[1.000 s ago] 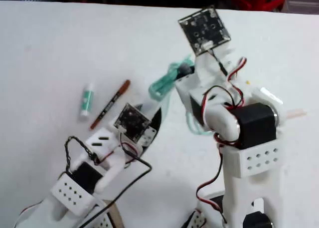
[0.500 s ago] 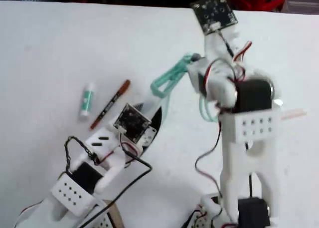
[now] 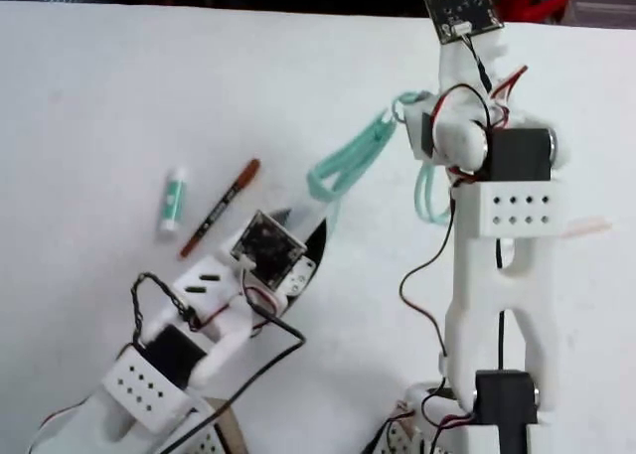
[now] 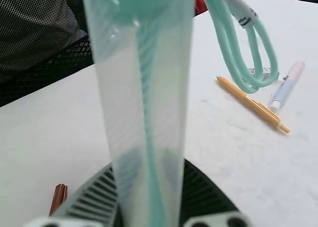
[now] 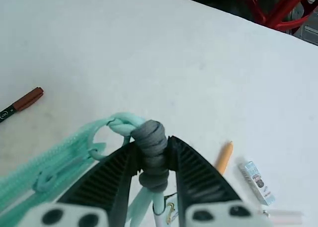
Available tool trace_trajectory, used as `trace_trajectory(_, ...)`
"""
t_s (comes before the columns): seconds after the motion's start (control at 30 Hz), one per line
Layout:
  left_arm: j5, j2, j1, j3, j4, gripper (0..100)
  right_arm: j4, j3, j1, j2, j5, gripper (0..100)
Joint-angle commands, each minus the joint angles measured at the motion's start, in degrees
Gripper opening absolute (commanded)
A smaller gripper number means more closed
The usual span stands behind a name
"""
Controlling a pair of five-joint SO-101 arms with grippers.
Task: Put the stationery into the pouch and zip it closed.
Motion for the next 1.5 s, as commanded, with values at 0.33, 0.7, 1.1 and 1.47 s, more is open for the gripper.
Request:
trace_trajectory(0.33,8.18,-6.29,-2.24,-8.70,17.23,25,4.53,-0.97,-7.52,-4.70,-0.09,1.8)
trace_trajectory(0.7,8.00,-25.80,-2.24,-2.99,17.76,15,8.31,-1.32,-13.41,-4.97,-3.43,1.8)
trace_trajectory(1.1,5.27,-30.55,-2.33,-3.60,21.89,19,9.36,-1.49,-15.52,-5.05,-3.60,1.8)
trace_trajectory(1.47,4.84,-30.64,-2.51,-5.10,24.26,23,10.51,-0.97,-22.81,-15.52,-3.08,1.8)
